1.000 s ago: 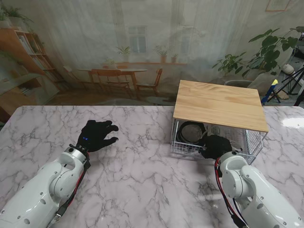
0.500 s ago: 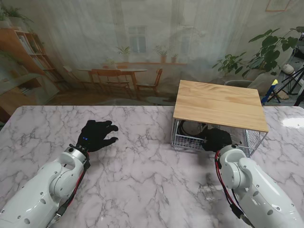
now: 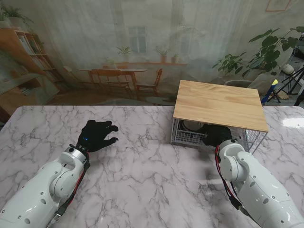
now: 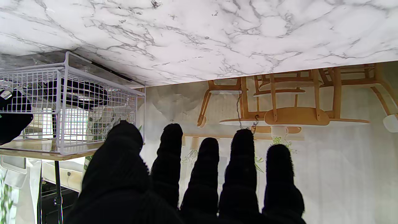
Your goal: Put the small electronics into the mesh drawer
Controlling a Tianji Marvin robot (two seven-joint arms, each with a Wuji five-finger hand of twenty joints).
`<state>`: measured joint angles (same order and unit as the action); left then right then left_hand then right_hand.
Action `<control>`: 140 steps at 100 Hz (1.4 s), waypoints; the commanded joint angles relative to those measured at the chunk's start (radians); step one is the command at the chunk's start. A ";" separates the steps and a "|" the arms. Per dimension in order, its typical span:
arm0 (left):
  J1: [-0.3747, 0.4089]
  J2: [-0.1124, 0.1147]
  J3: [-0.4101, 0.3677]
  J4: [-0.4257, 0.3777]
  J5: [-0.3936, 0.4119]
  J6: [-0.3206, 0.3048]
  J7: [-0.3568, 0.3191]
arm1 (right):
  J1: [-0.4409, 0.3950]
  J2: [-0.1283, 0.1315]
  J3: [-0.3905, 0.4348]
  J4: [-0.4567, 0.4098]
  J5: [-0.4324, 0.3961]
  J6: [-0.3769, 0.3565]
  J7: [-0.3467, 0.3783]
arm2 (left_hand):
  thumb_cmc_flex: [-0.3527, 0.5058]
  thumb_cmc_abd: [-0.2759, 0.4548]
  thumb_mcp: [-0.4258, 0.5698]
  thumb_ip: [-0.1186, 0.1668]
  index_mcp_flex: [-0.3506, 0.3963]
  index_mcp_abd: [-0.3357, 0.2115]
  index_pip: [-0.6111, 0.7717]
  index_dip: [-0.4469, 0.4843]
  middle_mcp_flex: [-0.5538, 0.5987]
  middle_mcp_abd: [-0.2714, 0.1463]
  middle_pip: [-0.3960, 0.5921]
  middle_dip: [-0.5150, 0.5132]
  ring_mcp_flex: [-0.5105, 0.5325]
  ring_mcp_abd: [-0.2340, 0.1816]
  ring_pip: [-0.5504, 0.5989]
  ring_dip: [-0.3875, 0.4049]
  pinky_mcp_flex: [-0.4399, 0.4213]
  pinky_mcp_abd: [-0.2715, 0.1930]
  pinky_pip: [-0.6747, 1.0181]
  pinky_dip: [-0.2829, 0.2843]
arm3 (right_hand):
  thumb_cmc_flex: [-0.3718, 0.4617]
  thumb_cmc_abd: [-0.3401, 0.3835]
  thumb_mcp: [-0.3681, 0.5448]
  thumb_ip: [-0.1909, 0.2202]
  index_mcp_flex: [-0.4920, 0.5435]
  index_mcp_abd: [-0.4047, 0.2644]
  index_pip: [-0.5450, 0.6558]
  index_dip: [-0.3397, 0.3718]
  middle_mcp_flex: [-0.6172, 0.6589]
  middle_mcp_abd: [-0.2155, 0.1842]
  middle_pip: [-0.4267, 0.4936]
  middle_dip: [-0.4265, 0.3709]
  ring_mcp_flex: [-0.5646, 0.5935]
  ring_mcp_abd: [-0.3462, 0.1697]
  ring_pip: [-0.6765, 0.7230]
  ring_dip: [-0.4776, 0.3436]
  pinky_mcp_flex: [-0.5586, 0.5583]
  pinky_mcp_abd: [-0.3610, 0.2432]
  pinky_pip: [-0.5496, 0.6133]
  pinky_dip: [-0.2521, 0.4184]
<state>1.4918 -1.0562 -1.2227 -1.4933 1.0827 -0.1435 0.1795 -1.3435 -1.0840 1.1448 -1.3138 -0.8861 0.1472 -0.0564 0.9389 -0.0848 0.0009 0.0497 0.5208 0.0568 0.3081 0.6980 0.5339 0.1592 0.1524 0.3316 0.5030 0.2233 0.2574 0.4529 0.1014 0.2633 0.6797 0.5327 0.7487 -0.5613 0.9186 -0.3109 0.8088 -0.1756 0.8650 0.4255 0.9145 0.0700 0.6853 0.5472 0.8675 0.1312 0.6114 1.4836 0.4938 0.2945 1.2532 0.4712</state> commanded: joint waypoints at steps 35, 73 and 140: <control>-0.004 0.001 0.008 0.005 0.006 0.003 -0.013 | -0.069 0.016 0.048 -0.040 -0.061 -0.070 -0.008 | -0.008 0.038 -0.011 -0.026 0.013 0.016 -0.015 -0.003 -0.017 0.018 -0.017 0.006 -0.029 0.012 -0.029 0.001 -0.019 0.027 -0.031 0.011 | -0.351 0.228 -0.176 0.225 -0.362 0.146 -0.231 0.041 -0.511 0.071 -0.047 -0.185 -0.412 0.119 -0.398 -0.347 -0.398 0.051 -0.275 -0.034; -0.004 0.002 0.009 0.007 0.013 0.007 -0.008 | -0.176 0.013 0.117 -0.174 -0.075 -0.142 -0.030 | -0.010 0.041 -0.011 -0.026 0.007 0.018 -0.019 -0.007 -0.025 0.020 -0.018 0.006 -0.046 0.011 -0.036 -0.002 -0.019 0.025 -0.029 0.012 | -0.347 0.247 -0.216 0.232 -0.366 0.161 -0.249 0.044 -0.523 0.086 -0.043 -0.203 -0.397 0.124 -0.389 -0.349 -0.383 0.057 -0.275 -0.034; 0.033 -0.011 -0.032 -0.027 -0.037 -0.011 0.021 | -0.469 -0.024 0.219 -0.682 0.148 -0.271 -0.033 | -0.022 0.074 -0.018 -0.026 -0.108 0.064 -0.138 -0.142 -0.033 0.020 -0.020 0.004 -0.051 0.009 -0.034 -0.006 -0.020 0.018 -0.030 0.011 | -0.336 0.291 -0.342 0.247 -0.230 0.133 -0.316 0.043 -0.358 0.074 -0.122 -0.224 -0.295 0.141 -0.360 -0.317 -0.320 0.085 -0.245 -0.043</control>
<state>1.5063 -1.0639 -1.2454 -1.4980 1.0503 -0.1451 0.2052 -1.8447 -1.0920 1.3909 -1.9794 -0.7134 -0.1159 -0.0719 0.9237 -0.0637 0.0026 0.0497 0.4637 0.0951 0.2102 0.5920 0.5324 0.1610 0.1521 0.3316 0.4745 0.2235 0.2486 0.4529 0.0991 0.2634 0.6796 0.5329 0.4380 -0.3077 0.6021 -0.0952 0.5465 0.0007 0.5687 0.4527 0.5312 0.1643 0.5960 0.3370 0.5610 0.2676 0.2771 1.1542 0.1641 0.3641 1.0020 0.4411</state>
